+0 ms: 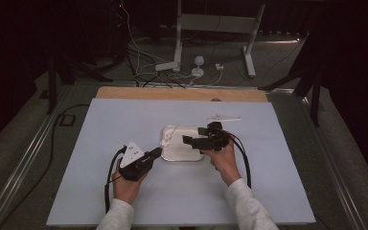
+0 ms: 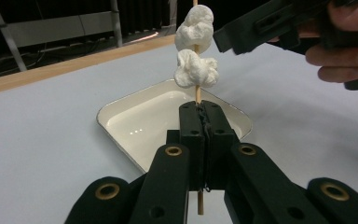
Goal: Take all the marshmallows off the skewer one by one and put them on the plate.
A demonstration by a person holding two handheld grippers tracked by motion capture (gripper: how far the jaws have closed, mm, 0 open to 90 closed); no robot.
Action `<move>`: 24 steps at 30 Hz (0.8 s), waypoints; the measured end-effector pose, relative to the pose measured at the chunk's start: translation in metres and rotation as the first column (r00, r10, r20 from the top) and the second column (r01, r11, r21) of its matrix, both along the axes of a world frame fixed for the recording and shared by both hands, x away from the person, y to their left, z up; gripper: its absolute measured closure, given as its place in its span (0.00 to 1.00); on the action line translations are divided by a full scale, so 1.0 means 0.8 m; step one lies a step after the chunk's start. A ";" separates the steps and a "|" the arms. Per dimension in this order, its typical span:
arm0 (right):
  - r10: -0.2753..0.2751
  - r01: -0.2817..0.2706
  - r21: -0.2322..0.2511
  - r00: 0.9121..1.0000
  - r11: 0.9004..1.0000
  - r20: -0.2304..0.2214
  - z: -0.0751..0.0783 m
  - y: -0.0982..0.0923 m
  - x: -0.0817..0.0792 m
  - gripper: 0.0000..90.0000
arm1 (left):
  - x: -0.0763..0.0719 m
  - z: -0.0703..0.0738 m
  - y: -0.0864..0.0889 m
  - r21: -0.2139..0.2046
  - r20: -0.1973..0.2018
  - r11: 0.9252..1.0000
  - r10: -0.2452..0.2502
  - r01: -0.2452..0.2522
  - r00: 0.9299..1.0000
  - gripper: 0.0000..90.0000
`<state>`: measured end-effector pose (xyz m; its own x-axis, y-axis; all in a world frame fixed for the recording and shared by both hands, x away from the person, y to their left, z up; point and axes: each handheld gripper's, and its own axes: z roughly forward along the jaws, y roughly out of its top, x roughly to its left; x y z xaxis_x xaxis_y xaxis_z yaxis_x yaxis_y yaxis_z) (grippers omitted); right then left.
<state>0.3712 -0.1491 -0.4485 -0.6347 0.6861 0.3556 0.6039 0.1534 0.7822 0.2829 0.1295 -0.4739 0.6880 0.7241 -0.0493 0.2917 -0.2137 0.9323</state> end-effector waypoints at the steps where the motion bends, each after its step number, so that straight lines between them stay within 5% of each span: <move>1: 0.008 -0.008 0.006 1.000 1.000 0.001 0.002 0.001 -0.002 0.17 | 0.000 0.000 0.000 -0.002 -0.001 1.000 0.003 -0.003 1.000 1.00; 20: 0.114 -0.115 0.106 0.993 0.988 0.011 0.016 0.024 -0.017 0.22 | 0.000 -0.001 0.000 -0.007 -0.002 1.000 0.001 -0.001 1.000 1.00; 24: 0.128 -0.129 0.108 0.992 0.986 0.021 0.016 0.029 -0.018 0.29 | 0.000 -0.001 0.000 -0.005 -0.002 1.000 -0.003 0.003 1.000 1.00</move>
